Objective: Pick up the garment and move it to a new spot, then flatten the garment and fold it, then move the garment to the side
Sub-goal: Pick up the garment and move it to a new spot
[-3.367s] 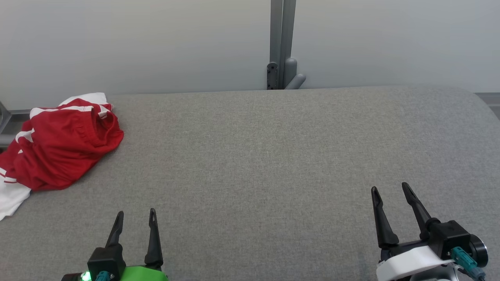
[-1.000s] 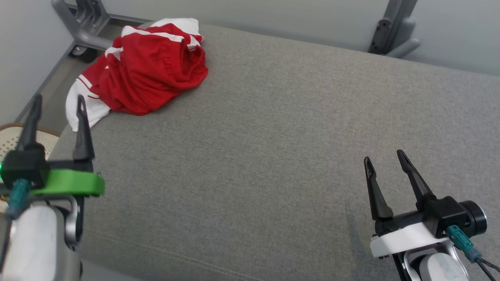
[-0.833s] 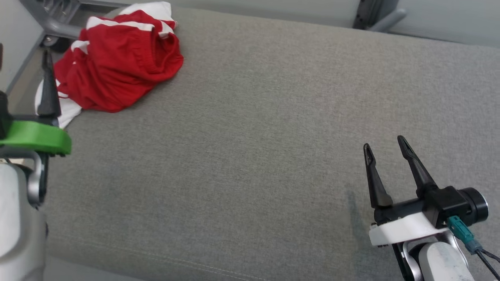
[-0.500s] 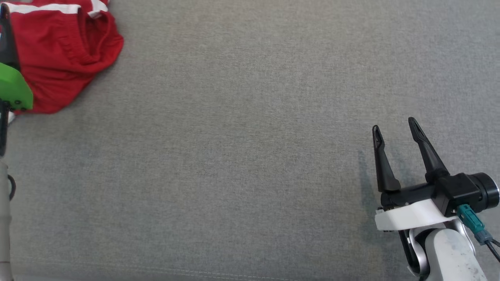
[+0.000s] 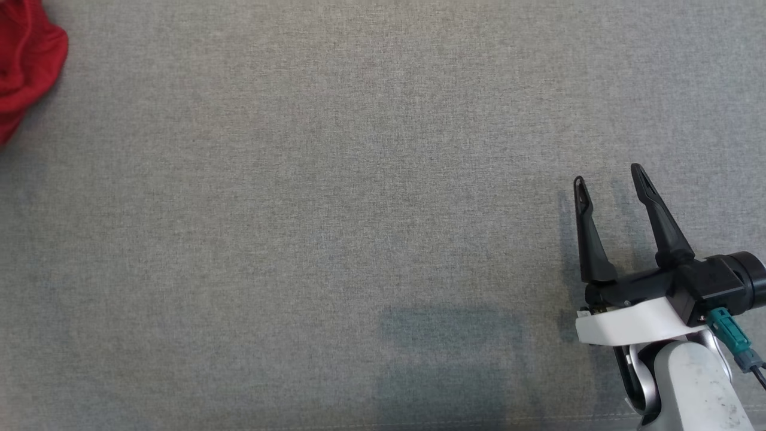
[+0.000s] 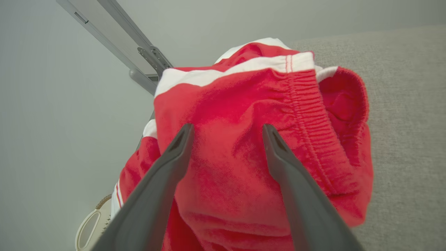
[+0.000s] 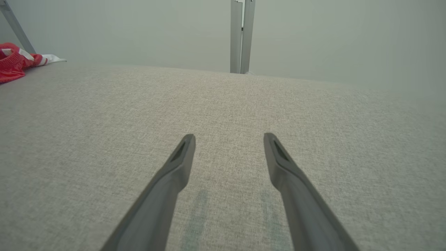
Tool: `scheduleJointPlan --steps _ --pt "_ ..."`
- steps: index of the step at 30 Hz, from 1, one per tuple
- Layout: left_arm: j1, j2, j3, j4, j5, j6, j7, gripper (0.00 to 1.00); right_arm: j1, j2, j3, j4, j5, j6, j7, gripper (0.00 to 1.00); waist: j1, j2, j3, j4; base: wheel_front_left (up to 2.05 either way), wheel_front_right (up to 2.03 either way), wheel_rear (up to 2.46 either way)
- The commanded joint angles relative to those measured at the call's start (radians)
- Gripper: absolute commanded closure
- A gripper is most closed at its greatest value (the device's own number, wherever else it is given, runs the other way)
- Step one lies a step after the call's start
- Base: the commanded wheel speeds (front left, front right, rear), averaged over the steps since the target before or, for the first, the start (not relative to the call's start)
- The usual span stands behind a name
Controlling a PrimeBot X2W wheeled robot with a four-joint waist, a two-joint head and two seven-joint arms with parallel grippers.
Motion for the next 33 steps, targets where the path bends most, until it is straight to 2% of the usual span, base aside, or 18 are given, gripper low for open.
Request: scheduleJointPlan --steps 1,5,6,7,8,9,10,15,21,33 --pt "-0.012 0.011 0.006 0.02 0.005 0.025 0.003 0.0 -0.014 -0.002 -0.003 -0.006 -0.009 0.0 -0.003 0.0 -0.0001 0.0 0.017 -0.012 0.0 0.0 0.0" --pt "-0.015 0.006 0.01 0.068 -0.008 0.05 0.043 0.0 -0.014 -0.002 -0.001 0.001 -0.008 0.0 -0.003 0.0 -0.0001 0.0 0.02 -0.009 0.0 0.0 0.0" --pt "-0.014 -0.001 0.011 0.077 -0.016 0.046 0.056 0.04 -0.015 -0.002 0.0 0.002 -0.006 0.0 -0.003 0.0 -0.0001 0.0 0.02 -0.008 0.0 0.0 0.0" --pt "-0.014 -0.005 0.013 0.085 -0.023 0.042 0.066 0.25 -0.016 -0.002 0.001 0.004 -0.005 0.0 -0.003 0.0 -0.0001 0.0 0.019 -0.008 0.0 0.0 0.0" --pt "-0.015 -0.01 0.013 0.09 -0.027 0.041 0.074 0.53 -0.017 -0.002 0.003 0.005 -0.004 0.0 -0.003 0.0 -0.0001 0.0 0.019 -0.007 0.0 0.0 0.0" --pt "-0.017 -0.012 0.012 0.094 -0.029 0.04 0.078 0.73 -0.018 -0.002 0.003 0.006 -0.004 0.0 -0.003 0.0 -0.0001 0.0 0.018 -0.007 0.0 0.0 0.0" --pt "-0.017 -0.014 0.011 0.096 -0.03 0.04 0.078 1.0 -0.02 -0.002 0.004 0.008 -0.003 0.0 -0.003 0.0 -0.0001 0.0 0.017 -0.007 0.0 0.0 0.0" --pt "-0.021 -0.01 0.009 0.088 -0.034 0.042 0.035 1.0 -0.023 -0.002 0.003 0.015 0.001 0.0 -0.003 0.0 -0.0001 0.0 -0.002 -0.006 0.0 0.0 0.0" --pt "-0.037 -0.002 -0.019 0.069 -0.016 0.022 -0.03 1.0 -0.009 -0.002 0.0 0.026 0.011 0.0 -0.003 0.0 -0.0001 0.0 -0.062 0.005 0.0 0.0 0.0" --pt "-0.068 -0.051 -0.124 -0.024 0.003 -0.041 -0.106 1.0 0.047 -0.002 0.004 0.074 0.062 0.0 -0.003 0.0 -0.0001 0.0 -0.303 0.004 0.0 0.0 0.0"
